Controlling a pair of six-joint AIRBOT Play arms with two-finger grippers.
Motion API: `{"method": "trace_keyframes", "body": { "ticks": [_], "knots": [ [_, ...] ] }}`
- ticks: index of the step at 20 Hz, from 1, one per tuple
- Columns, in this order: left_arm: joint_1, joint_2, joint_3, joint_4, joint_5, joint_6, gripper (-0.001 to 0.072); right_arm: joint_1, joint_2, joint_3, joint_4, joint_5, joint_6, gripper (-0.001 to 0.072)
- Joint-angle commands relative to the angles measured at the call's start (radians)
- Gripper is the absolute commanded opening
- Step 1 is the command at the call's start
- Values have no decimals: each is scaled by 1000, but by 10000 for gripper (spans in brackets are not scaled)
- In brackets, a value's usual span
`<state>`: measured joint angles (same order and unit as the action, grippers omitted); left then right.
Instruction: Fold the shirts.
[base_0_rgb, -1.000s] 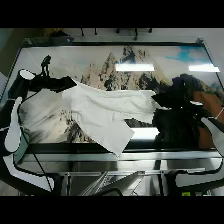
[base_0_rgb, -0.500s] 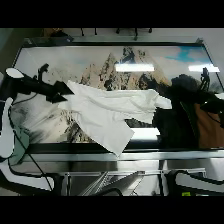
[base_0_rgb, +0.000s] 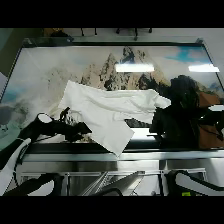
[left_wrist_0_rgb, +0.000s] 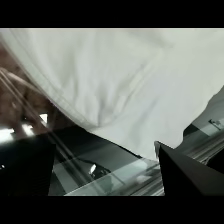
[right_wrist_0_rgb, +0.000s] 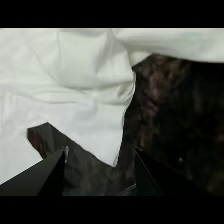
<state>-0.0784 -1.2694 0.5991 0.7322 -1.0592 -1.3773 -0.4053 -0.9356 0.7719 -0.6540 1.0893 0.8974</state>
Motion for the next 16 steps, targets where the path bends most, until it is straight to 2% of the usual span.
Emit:
{"method": "trace_keyframes", "body": {
  "ticks": [1,3,5,6,8,10,14,15,16],
  "knots": [
    [-100,24,-103,-75,241,0,687,43,-8,-46,3,-13,5,484],
    [-140,24,-101,-81,358,-5,687,72,-14,-46,3,-20,4,485],
    [-158,3,-71,-80,412,-4,674,97,-39,-47,2,-19,4,487],
    [-158,-17,-50,-80,414,-4,515,109,-56,-47,2,-19,4,487],
    [-157,-68,8,-78,391,-2,9,137,-99,-46,2,-19,4,487],
    [-157,-105,71,-63,322,32,17,172,-148,-46,2,-21,3,486],
    [-117,-110,158,67,182,22,16,257,-214,-46,3,-105,-7,483],
    [-87,-110,170,101,132,21,16,282,-220,-46,5,-137,-6,452],
    [-56,-110,177,126,92,21,16,302,-220,-45,13,-161,-7,350]
  ]
}}
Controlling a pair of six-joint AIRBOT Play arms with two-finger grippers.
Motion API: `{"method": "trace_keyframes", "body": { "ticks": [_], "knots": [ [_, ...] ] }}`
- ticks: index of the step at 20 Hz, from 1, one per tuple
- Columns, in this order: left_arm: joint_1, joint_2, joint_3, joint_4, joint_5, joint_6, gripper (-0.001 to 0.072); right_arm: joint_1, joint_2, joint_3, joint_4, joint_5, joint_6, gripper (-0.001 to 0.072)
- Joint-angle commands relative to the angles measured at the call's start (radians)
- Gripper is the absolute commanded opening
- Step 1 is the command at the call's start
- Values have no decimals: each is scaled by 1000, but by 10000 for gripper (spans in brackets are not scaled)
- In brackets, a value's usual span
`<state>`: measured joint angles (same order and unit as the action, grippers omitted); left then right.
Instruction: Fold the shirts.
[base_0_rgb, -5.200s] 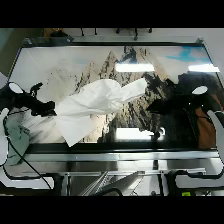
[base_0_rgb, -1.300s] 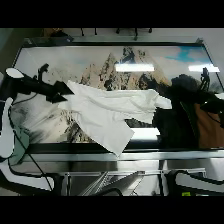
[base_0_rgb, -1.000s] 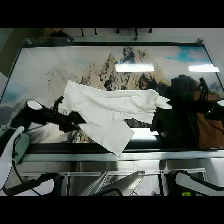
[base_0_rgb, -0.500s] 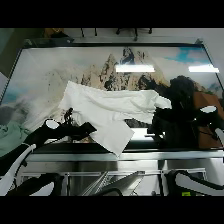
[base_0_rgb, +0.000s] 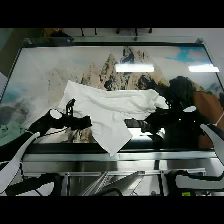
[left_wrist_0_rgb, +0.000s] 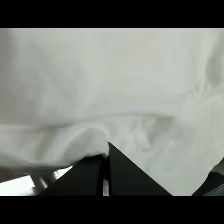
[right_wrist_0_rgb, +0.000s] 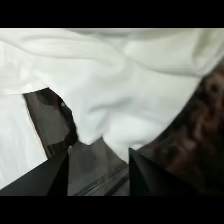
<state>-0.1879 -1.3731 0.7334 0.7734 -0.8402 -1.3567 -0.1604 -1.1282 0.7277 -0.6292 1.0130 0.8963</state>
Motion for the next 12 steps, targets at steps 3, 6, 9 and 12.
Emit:
{"method": "trace_keyframes", "body": {
  "ticks": [3,6,9,12],
  "knots": [
    [156,23,18,126,-188,2,16,87,-22,19,17,-55,-13,325],
    [267,95,-20,177,-207,5,16,47,32,36,16,134,5,325],
    [385,163,-49,184,-220,32,16,-21,125,36,-8,210,62,504],
    [425,179,-58,183,-242,76,16,-27,164,15,-21,181,96,518]
  ]
}}
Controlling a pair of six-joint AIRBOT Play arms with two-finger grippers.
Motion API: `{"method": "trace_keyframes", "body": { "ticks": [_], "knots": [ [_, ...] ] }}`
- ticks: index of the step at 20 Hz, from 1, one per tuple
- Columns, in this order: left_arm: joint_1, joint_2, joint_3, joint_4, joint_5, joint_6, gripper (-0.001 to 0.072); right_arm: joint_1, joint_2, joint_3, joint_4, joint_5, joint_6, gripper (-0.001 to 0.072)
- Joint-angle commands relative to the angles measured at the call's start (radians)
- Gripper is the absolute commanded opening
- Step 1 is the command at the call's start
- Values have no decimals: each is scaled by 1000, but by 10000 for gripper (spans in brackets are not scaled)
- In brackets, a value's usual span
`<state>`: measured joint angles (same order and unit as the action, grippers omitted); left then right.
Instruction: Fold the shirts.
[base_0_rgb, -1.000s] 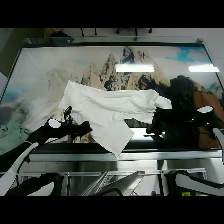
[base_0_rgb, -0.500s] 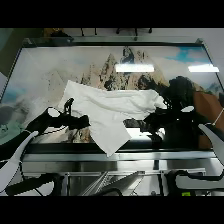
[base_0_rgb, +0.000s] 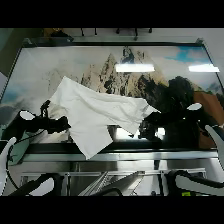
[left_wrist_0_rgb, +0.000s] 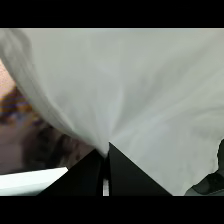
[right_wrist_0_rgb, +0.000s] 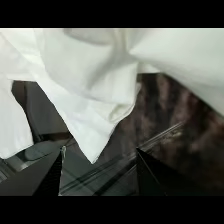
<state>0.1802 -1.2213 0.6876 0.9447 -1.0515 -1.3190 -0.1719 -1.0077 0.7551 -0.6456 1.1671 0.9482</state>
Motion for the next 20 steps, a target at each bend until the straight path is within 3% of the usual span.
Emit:
{"method": "trace_keyframes", "body": {
  "ticks": [1,9,14,15,16,17,18,20],
  "knots": [
    [57,28,-12,11,-37,45,16,0,42,-27,-5,10,62,513],
    [57,28,-12,-2,-40,82,16,270,-5,-137,23,-271,124,506],
    [57,28,-12,-2,-55,109,16,409,-76,-136,227,-431,-17,502],
    [57,28,-12,-2,-60,116,16,420,-79,-136,265,-430,-44,404],
    [57,27,-12,-2,-66,126,16,428,-76,-134,302,-417,-77,162],
    [57,28,-12,0,-69,127,16,431,-67,-132,342,-393,-108,56],
    [57,28,-12,0,-74,135,16,431,-46,-126,377,-362,-131,17],
    [57,27,-12,6,-76,143,16,430,25,-87,408,-352,-134,16]
  ]
}}
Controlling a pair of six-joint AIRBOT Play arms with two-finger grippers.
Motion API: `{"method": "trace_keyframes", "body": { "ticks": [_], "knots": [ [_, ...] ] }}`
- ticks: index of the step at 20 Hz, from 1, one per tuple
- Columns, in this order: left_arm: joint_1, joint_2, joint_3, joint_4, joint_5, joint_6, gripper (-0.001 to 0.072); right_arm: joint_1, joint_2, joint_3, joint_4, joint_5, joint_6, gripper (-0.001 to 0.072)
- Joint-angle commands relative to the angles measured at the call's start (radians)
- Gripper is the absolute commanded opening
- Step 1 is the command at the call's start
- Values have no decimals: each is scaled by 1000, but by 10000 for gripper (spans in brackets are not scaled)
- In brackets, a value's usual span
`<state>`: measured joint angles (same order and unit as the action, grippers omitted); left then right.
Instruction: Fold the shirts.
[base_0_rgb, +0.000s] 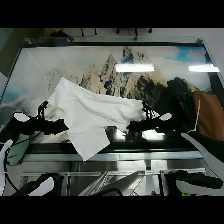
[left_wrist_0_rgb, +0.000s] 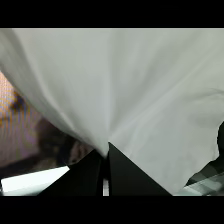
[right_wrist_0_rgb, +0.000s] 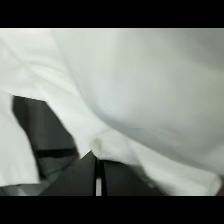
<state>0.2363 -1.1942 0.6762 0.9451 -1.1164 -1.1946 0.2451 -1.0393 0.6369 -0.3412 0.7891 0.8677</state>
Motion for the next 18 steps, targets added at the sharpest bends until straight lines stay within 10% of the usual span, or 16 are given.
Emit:
{"method": "trace_keyframes", "body": {
  "ticks": [1,6,11,13,18],
  "knots": [
    [1,1,0,6,-10,20,16,9,100,71,103,1,-53,16],
    [1,1,0,6,-22,28,16,-135,111,382,99,-296,-177,15],
    [1,1,0,5,-21,35,16,-273,-258,664,100,-596,-260,18],
    [1,1,0,6,-22,35,16,-314,-416,768,101,-563,-262,277],
    [1,0,18,52,-47,32,16,-444,-438,826,76,-126,-222,437]
  ]
}}
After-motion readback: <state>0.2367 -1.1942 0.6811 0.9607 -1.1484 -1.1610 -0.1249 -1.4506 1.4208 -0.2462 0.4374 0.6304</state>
